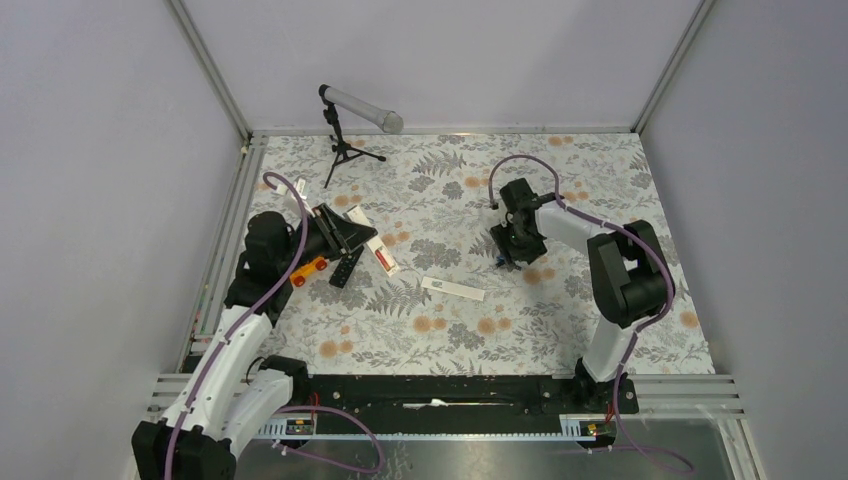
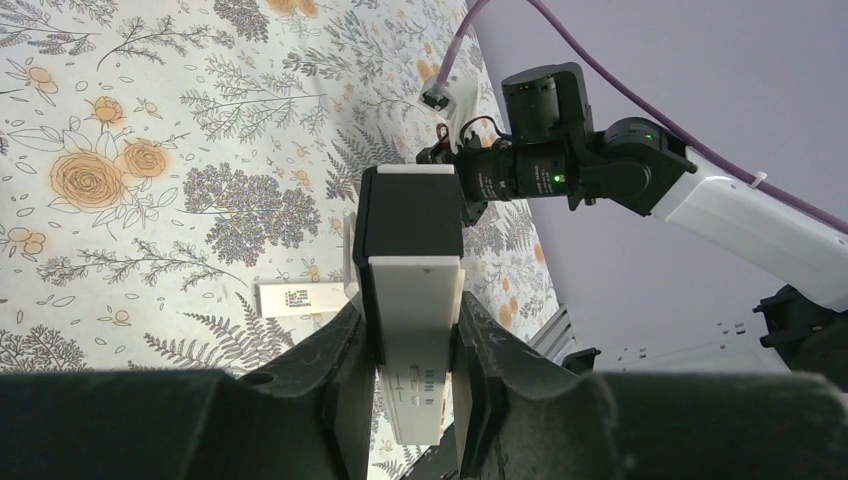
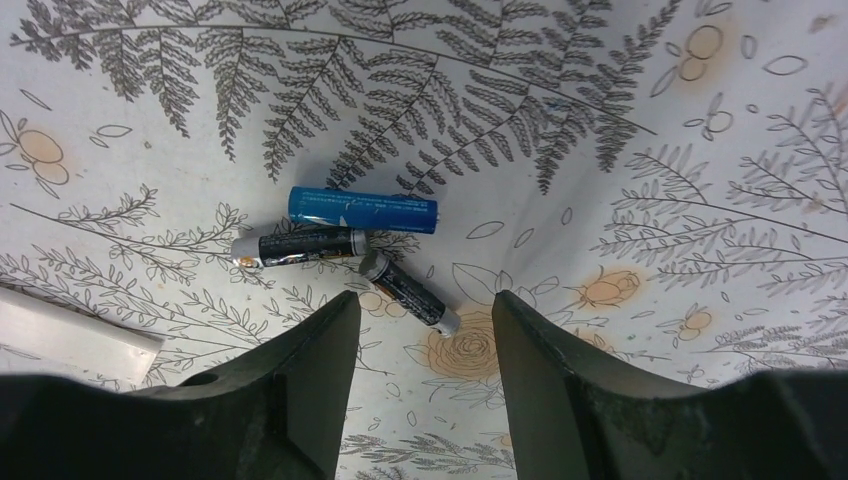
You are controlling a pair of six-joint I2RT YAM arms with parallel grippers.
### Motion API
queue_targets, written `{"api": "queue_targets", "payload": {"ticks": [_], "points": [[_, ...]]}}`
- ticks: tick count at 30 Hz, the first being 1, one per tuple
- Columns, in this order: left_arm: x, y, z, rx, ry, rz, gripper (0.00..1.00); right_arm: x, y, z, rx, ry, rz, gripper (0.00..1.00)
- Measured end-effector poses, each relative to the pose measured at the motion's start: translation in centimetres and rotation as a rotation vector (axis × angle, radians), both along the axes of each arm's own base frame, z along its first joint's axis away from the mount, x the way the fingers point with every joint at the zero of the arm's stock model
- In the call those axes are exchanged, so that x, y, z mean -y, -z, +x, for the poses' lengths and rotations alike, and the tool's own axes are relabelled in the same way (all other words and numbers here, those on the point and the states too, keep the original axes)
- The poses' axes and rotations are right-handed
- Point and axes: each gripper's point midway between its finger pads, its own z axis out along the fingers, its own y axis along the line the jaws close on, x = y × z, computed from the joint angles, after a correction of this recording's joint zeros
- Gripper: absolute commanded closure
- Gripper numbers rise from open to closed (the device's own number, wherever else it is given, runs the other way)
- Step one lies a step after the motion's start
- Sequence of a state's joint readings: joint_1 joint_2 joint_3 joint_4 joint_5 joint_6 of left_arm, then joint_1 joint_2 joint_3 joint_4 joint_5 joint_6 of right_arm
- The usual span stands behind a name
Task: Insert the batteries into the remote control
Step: Pick up the battery from the center of the board.
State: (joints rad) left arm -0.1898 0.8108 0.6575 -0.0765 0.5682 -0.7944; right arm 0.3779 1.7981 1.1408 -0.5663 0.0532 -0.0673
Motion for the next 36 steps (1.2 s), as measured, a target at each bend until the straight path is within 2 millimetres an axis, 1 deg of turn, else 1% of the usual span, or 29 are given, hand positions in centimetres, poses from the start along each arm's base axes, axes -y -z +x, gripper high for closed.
{"api": "queue_targets", "payload": {"ticks": [2,4,7,9,11,15,19,24,26,28,30,31,33,36], "points": [[0.0,0.0,0.1,0.002,0.002,-0.004,1.00,-0.2,0.4,-0.3,-0.020,-0.017,0.006,0.43],[0.1,0.1,0.2,0.001,0.003,-0.009,1.00,-0.2,0.7,-0.4,-0.032,-0.025,0.006,0.48],[0.1,0.1,0.2,-0.002,0.006,-0.012,1.00,-0.4,0.9,-0.5,-0.041,-0.035,0.013,0.64],[0.1,0.2,0.1,-0.005,0.008,-0.015,1.00,-0.4,0.9,-0.4,-0.044,-0.041,0.012,0.72],[0.1,0.2,0.1,-0.007,0.011,-0.017,1.00,-0.4,0.9,-0.3,-0.054,-0.044,0.006,0.77],[0.0,0.2,0.1,-0.007,0.012,-0.018,1.00,-0.3,0.9,-0.2,-0.073,-0.043,-0.008,0.82],[-0.1,0.2,0.1,-0.007,0.011,-0.019,1.00,-0.4,0.9,-0.6,-0.092,-0.047,-0.002,0.86],[-0.1,0.1,0.0,-0.007,0.014,-0.020,1.00,-0.4,0.8,-0.9,-0.100,-0.042,0.005,0.86],[0.0,0.1,0.0,-0.005,0.019,-0.022,1.00,-0.5,0.5,-0.9,-0.094,-0.031,0.009,0.86],[0.1,0.0,-0.1,0.000,0.024,-0.023,1.00,-0.5,-0.3,-0.8,-0.075,-0.018,0.015,0.85],[0.1,-0.2,-0.1,0.005,0.024,-0.027,1.00,-0.7,-1.8,-0.6,-0.023,-0.007,0.038,0.84],[0.1,-0.3,-0.1,0.007,0.025,-0.030,1.00,-0.8,-2.9,-0.6,0.009,-0.001,0.053,0.83],[0.5,-0.4,-0.2,0.016,0.033,-0.045,1.00,-1.3,-5.8,-0.3,0.096,0.010,0.106,0.83],[1.7,0.2,-0.8,0.006,0.071,-0.074,1.00,-2.9,-10.3,0.2,0.226,0.014,0.227,0.82]]}}
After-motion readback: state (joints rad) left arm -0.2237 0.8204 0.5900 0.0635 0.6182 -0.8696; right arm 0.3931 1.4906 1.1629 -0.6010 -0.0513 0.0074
